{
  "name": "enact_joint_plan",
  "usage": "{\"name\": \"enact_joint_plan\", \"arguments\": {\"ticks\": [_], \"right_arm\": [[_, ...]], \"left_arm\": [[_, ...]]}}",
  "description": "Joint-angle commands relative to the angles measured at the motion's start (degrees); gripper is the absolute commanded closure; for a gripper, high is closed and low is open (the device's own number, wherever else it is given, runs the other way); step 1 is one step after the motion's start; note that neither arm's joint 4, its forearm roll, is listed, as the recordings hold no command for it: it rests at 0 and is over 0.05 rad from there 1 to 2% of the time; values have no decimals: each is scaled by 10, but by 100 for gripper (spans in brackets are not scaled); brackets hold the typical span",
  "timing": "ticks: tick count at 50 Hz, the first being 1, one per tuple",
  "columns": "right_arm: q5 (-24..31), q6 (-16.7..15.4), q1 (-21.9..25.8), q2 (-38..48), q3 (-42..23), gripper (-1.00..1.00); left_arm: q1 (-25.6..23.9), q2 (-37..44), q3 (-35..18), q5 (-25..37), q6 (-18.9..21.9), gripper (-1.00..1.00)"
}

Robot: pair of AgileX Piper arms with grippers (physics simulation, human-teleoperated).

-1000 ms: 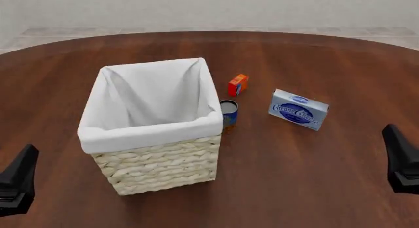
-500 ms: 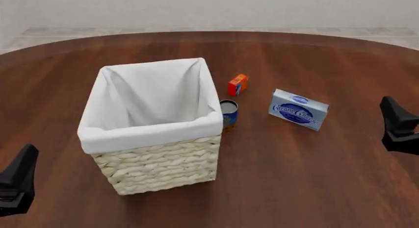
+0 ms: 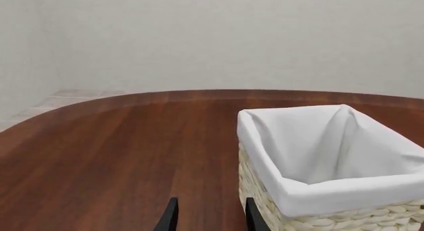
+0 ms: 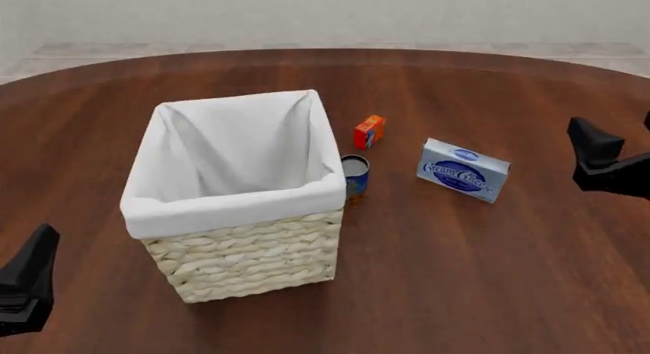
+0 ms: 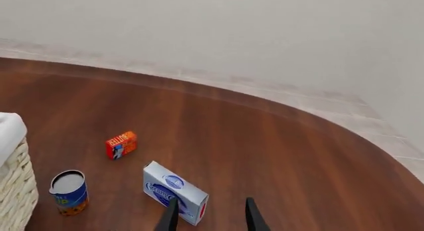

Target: Pick up the alphabet soup and put it in the basket.

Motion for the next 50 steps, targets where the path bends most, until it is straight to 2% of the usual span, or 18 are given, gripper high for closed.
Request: {"name": "enact_joint_plan", "arguments": {"ticks": [1, 2, 7, 8, 12, 14, 15, 16, 19, 20, 22, 24, 39, 50], "right_arm": [[-30, -26, 33, 56, -18, -100], [-29, -13, 41, 56, -30, -100], [-29, -15, 56, 74, -44, -100], [-23, 5, 55, 88, -56, -100], [-27, 3, 69, 123, -66, -100], [-17, 38, 82, 136, -82, -100], [-16, 41, 83, 139, -85, -100], [-20, 15, 82, 158, -90, -100], [-31, 11, 74, 181, -99, -100], [-37, -4, 79, 190, -102, -100], [-39, -4, 83, 196, -104, -100], [-52, -28, 91, 202, -101, -100], [-62, -55, 120, 271, -132, -100], [-44, -67, 146, 292, -160, -100]], "left_arm": [[3, -2, -1, 2, 0, -100], [5, -2, -3, 3, 0, -100], [6, -2, -7, 8, -1, -100], [7, -2, -7, 9, -1, -100], [8, -2, -9, 11, 0, -100], [10, -2, -11, 12, 0, -100], [10, -2, -11, 12, 0, -100], [12, -2, -10, 12, 1, -100], [13, -2, -10, 12, 1, -100], [14, -2, -12, 14, 2, -100], [15, -1, -14, 15, 2, -100], [18, -1, -15, 16, 3, -100], [31, -2, -19, 20, 2, -100], [39, -2, -15, 17, 0, -100]]}}
